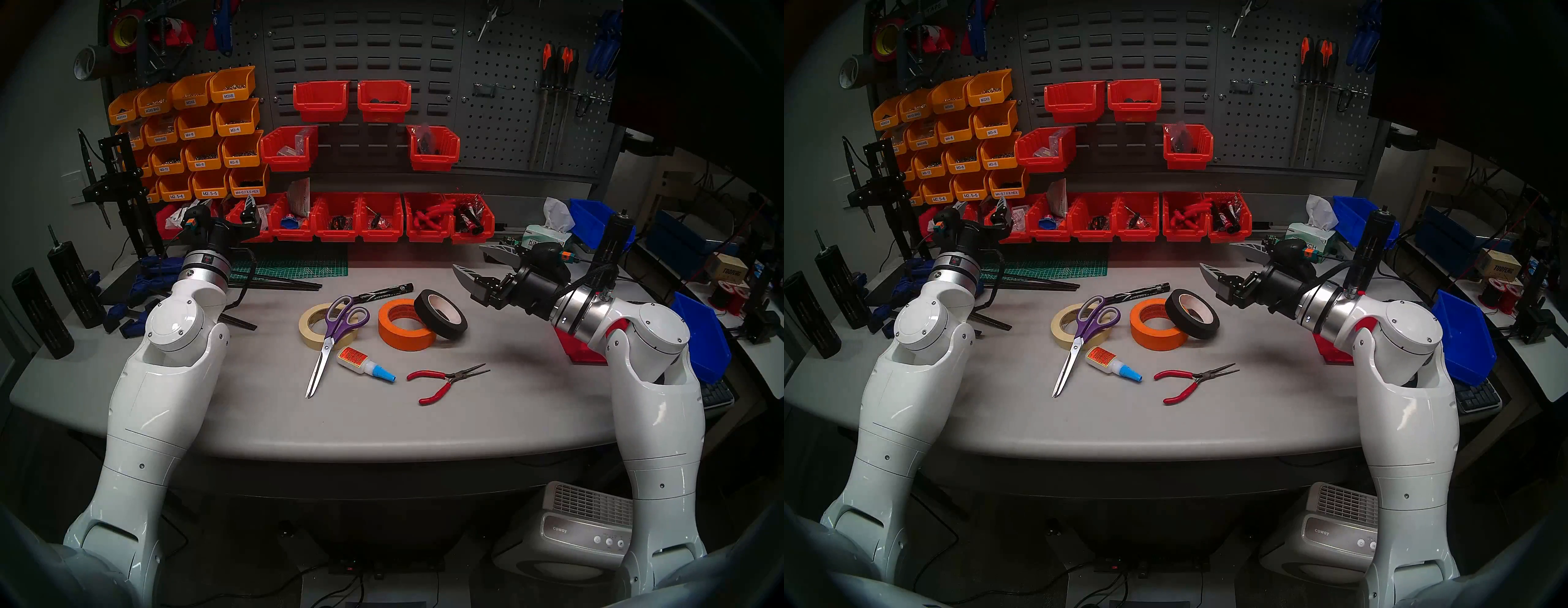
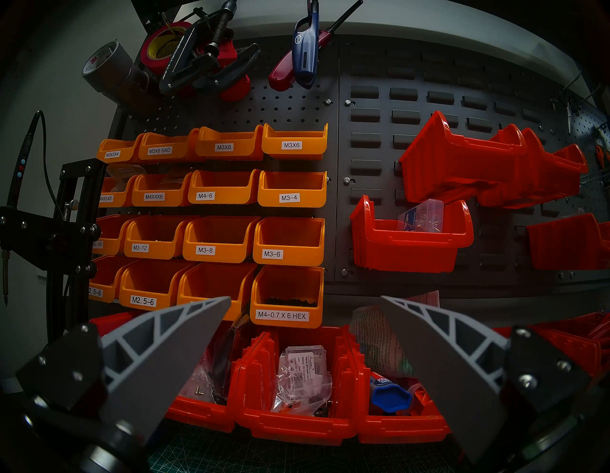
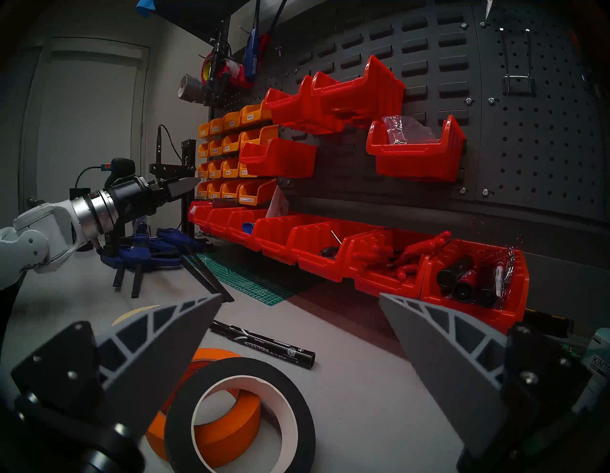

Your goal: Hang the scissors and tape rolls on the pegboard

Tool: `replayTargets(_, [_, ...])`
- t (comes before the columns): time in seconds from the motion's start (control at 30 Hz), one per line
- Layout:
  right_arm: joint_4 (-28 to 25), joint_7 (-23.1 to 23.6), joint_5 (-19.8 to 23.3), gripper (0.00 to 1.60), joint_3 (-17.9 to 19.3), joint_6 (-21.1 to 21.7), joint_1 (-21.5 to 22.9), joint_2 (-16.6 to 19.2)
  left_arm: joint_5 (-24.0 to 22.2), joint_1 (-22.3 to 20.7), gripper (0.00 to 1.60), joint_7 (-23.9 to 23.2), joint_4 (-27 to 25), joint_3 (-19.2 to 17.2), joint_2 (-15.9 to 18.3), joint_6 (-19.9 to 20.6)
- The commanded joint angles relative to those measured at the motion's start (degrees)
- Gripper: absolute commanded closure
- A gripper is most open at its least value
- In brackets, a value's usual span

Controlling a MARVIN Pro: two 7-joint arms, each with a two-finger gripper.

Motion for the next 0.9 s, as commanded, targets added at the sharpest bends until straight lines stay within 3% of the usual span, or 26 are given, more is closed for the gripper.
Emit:
replayTargets(0.0, [-2.9,1.2,1.2,0.00,0.4,1.3,0.7,0.5,0.0,-1.8,0.00,0.1,-1.5,-0.4,0.0,-0.7])
replayTargets(0.87, [-1.3,6.4,0.6,0.00,-1.5,2.8,1.2,2.5,0.0,-1.8,0.00,0.1,-1.5,-0.4,0.0,-0.7])
